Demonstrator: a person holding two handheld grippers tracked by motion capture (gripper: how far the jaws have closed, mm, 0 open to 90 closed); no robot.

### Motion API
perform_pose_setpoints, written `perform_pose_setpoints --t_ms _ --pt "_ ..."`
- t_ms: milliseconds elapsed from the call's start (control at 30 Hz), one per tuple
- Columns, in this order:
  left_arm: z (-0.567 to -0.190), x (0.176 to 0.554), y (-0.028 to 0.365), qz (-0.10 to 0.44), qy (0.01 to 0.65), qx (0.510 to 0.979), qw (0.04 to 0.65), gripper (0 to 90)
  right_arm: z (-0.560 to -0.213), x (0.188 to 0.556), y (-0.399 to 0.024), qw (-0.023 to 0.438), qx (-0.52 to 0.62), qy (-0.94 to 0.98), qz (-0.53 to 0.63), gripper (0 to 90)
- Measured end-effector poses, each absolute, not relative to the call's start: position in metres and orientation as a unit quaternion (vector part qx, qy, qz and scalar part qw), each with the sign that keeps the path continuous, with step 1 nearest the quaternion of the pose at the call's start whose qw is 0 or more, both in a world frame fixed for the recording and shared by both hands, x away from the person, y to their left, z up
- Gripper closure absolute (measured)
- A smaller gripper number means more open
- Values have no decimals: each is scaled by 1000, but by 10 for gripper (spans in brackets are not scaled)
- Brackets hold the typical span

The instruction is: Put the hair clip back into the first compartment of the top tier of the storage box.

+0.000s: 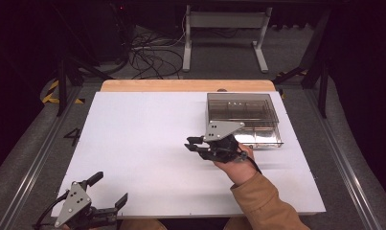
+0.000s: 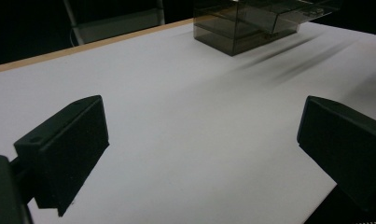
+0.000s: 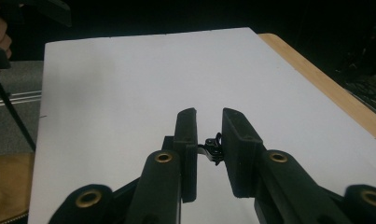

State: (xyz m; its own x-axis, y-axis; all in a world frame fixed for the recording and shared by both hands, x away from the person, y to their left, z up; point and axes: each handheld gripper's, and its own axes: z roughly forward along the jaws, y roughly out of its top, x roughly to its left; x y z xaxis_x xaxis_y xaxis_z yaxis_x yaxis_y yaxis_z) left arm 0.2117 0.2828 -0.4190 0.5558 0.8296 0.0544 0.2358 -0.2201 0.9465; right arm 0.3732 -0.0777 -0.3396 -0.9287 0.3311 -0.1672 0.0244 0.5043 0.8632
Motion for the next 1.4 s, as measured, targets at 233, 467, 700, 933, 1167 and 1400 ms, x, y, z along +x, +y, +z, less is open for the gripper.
perform_pose_setpoints --t_ms 233,467,700,933,1167,1400 --pt "-419 211 283 292 369 724 505 29 -334 378 -97 170 126 847 488 770" --pt "-419 212 282 295 368 723 505 29 -333 381 -109 189 142 848 475 769" --pt "-419 212 282 295 367 724 504 30 -331 386 -124 197 163 845 470 769" --pt "-419 212 282 294 368 725 502 31 -331 392 -137 202 188 845 457 770" --pt "-419 212 282 295 368 725 503 32 -331 396 -147 202 203 846 450 769" --pt "-419 212 282 295 367 725 503 33 -333 400 -153 202 217 845 446 769"
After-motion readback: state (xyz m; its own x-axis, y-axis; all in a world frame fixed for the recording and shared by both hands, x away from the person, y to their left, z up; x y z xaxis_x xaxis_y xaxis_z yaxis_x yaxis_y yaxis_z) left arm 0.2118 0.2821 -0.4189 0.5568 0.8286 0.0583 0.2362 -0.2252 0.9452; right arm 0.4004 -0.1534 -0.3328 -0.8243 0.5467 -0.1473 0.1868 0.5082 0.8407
